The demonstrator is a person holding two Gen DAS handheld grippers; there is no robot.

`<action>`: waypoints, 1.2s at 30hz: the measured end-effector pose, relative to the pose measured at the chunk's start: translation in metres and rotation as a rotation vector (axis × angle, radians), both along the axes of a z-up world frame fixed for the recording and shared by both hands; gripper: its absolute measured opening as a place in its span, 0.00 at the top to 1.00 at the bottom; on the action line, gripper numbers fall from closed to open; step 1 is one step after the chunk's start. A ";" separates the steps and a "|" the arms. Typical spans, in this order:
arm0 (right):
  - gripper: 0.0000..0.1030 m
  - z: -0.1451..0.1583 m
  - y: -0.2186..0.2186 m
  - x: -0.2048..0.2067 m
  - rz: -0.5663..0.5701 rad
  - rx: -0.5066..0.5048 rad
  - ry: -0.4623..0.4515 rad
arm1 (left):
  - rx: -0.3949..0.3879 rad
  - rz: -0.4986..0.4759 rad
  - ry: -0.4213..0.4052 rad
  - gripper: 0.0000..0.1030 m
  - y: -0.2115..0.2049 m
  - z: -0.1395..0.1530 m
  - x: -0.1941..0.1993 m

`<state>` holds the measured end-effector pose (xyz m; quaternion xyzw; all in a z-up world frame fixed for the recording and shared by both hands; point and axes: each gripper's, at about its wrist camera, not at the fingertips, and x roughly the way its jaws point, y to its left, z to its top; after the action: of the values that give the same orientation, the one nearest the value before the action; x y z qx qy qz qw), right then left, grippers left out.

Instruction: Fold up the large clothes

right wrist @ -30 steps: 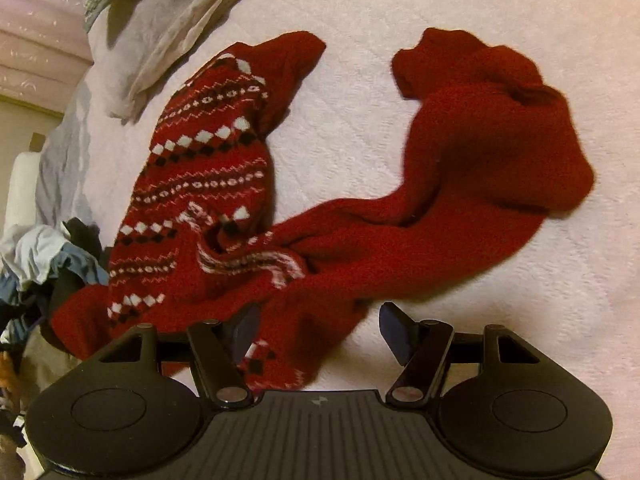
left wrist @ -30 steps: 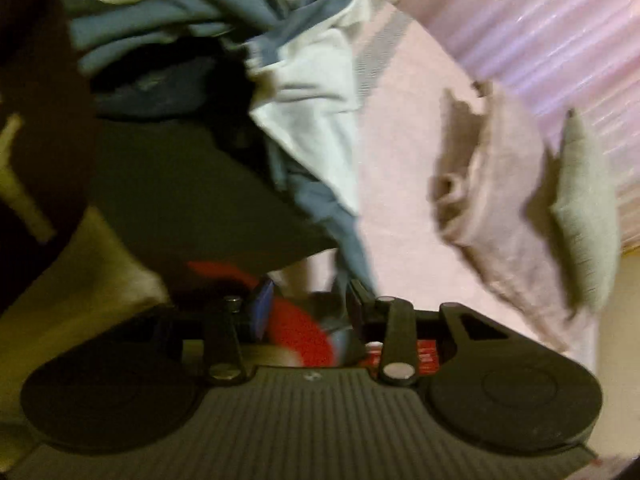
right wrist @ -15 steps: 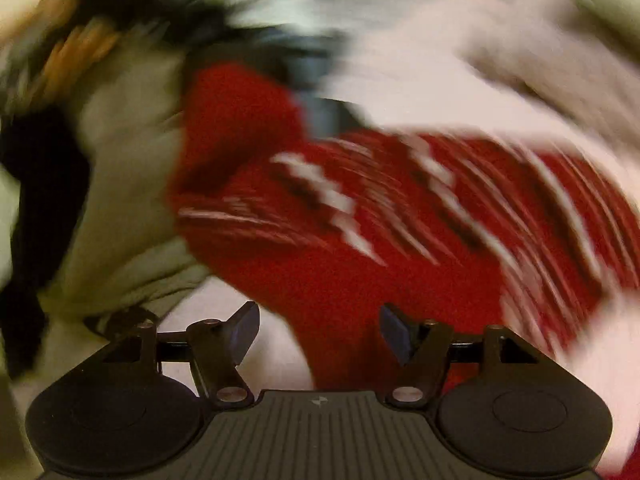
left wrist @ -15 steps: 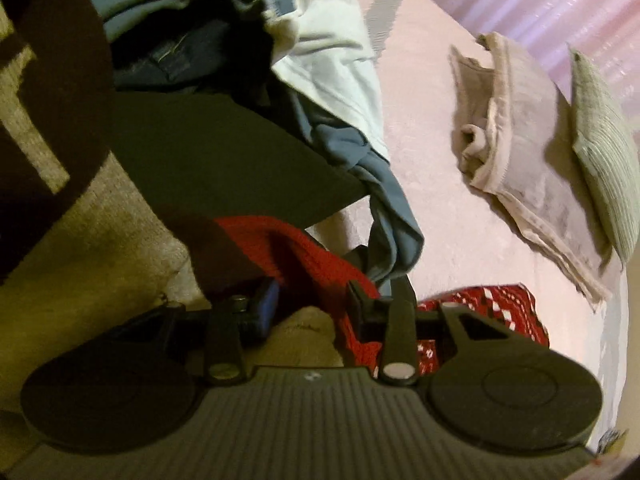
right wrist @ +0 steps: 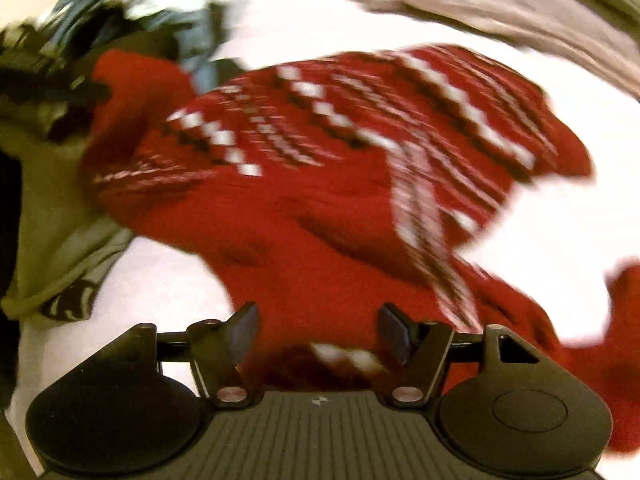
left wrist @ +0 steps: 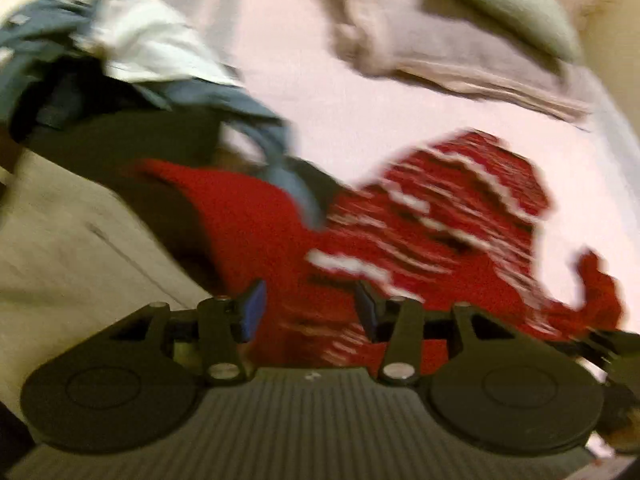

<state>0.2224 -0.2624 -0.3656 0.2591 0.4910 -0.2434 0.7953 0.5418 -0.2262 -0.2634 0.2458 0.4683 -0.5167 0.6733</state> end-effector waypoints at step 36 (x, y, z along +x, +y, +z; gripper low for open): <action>0.95 0.094 -0.093 -0.218 -0.881 0.205 -0.926 | -0.405 -0.079 -0.256 0.95 -0.061 0.150 -0.114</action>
<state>0.0040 -0.3556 -0.2715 0.5892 -0.0344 -0.3617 0.7217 0.4281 -0.2869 -0.1135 0.1875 0.2561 -0.5904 0.7421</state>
